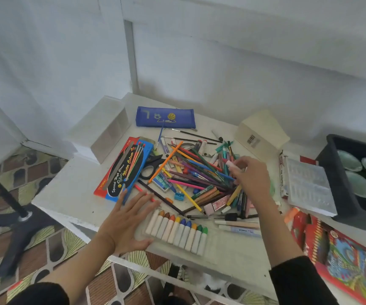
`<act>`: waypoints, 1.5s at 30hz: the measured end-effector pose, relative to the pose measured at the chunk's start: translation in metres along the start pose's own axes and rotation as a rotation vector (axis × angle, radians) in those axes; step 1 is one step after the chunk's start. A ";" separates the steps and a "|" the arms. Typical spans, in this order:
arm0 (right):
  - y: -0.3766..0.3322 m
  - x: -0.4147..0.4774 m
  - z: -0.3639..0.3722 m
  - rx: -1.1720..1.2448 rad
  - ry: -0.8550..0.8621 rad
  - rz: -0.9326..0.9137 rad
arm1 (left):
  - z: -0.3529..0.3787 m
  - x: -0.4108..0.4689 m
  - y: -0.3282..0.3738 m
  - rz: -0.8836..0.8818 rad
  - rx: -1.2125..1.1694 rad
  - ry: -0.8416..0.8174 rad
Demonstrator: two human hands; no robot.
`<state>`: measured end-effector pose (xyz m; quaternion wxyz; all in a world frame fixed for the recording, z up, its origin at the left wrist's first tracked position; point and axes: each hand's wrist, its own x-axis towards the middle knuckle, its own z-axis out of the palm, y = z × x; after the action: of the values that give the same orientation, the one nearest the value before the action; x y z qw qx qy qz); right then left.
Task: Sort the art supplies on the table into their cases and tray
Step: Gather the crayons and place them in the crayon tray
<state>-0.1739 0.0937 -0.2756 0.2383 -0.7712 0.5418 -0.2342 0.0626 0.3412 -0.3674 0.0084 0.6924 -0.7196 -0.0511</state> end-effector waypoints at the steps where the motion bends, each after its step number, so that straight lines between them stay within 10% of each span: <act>1: -0.002 -0.015 0.001 0.070 -0.008 0.018 | 0.000 -0.001 0.000 0.001 0.005 0.004; 19: 0.006 -0.185 0.017 0.401 0.227 0.150 | 0.004 0.002 -0.003 0.095 0.027 0.147; 29: -0.001 -0.208 0.036 0.154 0.151 -0.085 | 0.009 0.002 -0.006 0.103 0.017 0.159; 45: -0.009 -0.209 0.051 -0.079 0.035 0.025 | 0.006 0.001 -0.008 0.106 -0.034 0.150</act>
<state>-0.1996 0.2999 -0.3310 0.2011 -0.7689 0.5643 -0.2234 0.0703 0.3400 -0.3743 0.0770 0.6549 -0.7517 -0.0107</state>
